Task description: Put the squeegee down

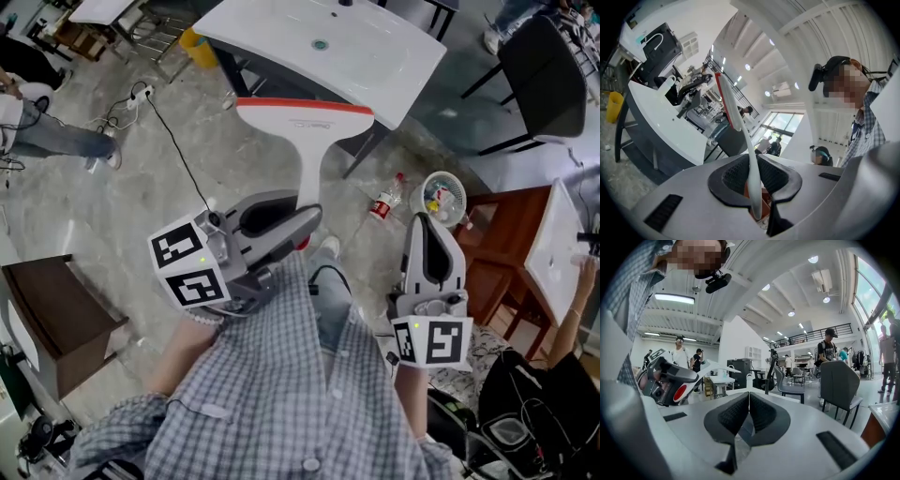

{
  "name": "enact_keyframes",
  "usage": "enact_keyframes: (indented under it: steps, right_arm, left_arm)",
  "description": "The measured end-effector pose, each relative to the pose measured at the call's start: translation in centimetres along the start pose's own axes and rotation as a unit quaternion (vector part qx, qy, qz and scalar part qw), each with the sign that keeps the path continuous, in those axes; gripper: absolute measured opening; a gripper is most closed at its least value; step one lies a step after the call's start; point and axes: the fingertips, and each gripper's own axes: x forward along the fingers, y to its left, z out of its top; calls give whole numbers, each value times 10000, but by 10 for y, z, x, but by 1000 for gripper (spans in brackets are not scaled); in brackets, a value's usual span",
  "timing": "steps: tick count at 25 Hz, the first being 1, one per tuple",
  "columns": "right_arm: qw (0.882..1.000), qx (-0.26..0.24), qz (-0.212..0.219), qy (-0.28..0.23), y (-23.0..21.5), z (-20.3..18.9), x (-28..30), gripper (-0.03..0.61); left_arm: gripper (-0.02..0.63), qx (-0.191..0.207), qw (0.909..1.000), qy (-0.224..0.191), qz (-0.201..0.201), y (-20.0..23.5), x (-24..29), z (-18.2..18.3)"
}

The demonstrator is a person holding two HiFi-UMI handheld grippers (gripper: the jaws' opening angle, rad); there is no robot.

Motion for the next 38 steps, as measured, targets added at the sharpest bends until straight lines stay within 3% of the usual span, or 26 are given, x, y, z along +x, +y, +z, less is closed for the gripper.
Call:
enact_keyframes:
  steps: [15,25,38]
  right_arm:
    - [9991,42,418,-48,-69,-2,44,9]
    - [9993,61,362,-34,-108,-8,55,9]
    - [9998,73,194,-2,-126,-10,74,9]
  left_arm:
    - [58,6,9991,-241,362,20,64,19]
    - [58,-22,9991,-305,290,28,101,25]
    - [58,35,9997,-175,163,51,126,40]
